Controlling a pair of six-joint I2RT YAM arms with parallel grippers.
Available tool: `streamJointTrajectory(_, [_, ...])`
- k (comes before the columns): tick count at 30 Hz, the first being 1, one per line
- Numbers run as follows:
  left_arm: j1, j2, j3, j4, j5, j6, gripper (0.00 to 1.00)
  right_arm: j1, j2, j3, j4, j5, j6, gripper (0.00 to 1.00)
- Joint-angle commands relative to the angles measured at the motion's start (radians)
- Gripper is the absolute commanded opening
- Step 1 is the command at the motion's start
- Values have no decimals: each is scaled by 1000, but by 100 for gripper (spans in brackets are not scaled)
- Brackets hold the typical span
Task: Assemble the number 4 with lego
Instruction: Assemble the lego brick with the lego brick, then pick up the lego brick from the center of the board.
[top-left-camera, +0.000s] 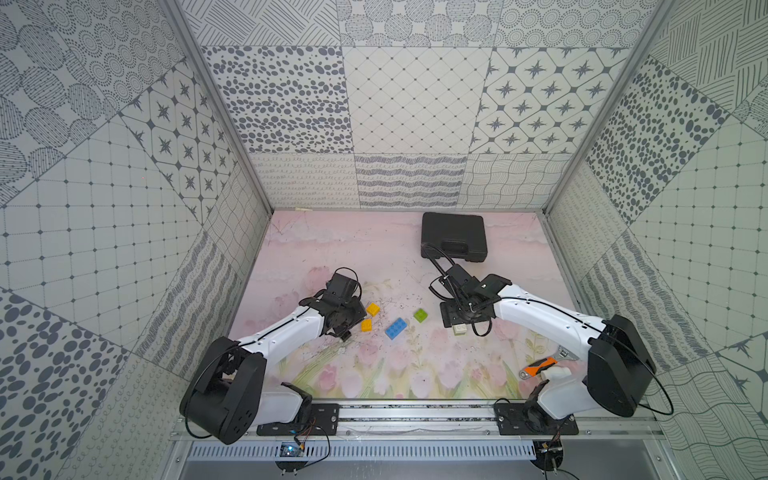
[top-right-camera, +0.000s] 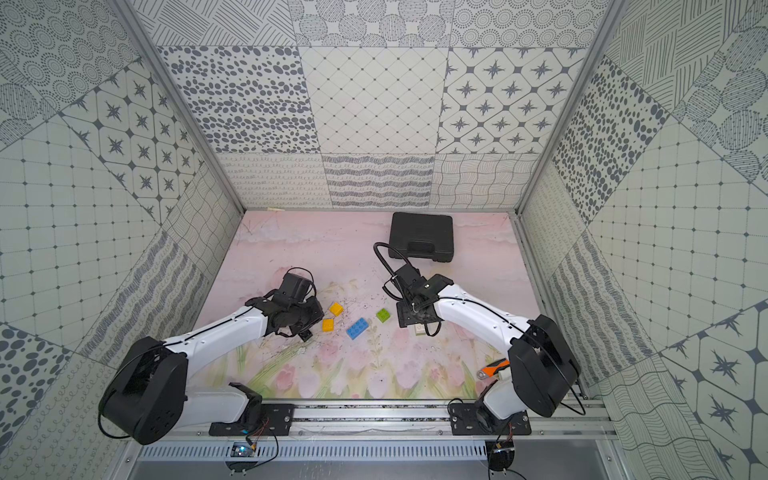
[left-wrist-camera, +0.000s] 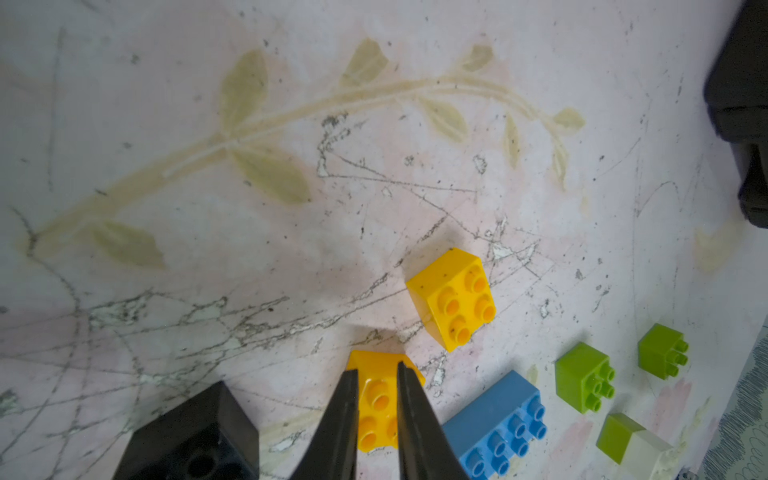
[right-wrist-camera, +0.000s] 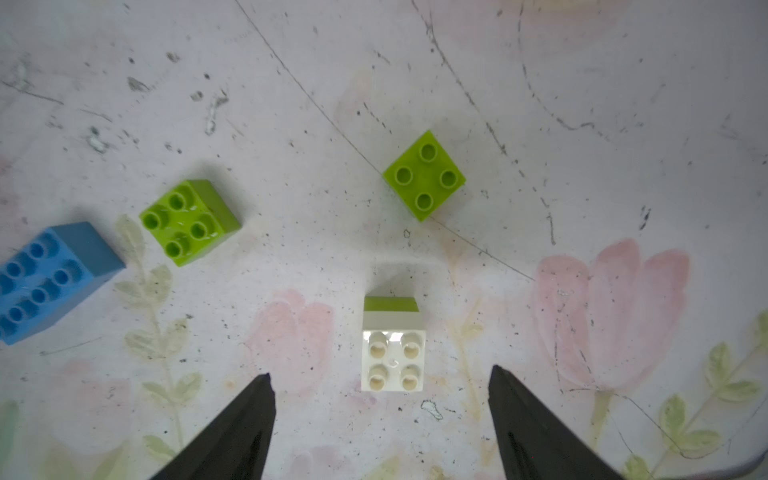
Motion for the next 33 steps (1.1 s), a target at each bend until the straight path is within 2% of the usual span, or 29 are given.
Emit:
streamJointTrajectory(1, [24, 32, 26, -19, 23, 2, 20, -44, -14, 64, -32, 30, 40, 86])
streamJointTrajectory(6, [40, 93, 48, 8, 39, 4, 12, -112, 103, 137, 46, -21, -7, 84])
streamJointTrajectory(11, [47, 176, 78, 25, 79, 17, 4, -125, 237, 161, 120, -32, -156, 81])
streamJointTrajectory(15, [47, 237, 92, 53, 105, 17, 2, -135, 264, 153, 134, -39, -215, 82])
streamJointTrajectory(22, [48, 336, 132, 84, 134, 18, 0, -139, 274, 151, 97, -45, -232, 83])
streamJointTrajectory(27, [48, 363, 162, 86, 144, 27, 0, -129, 231, 124, 111, -26, -239, 84])
streamJointTrajectory(33, [47, 353, 162, 87, 154, 17, 0, -148, 300, 130, 109, -36, -264, 84])
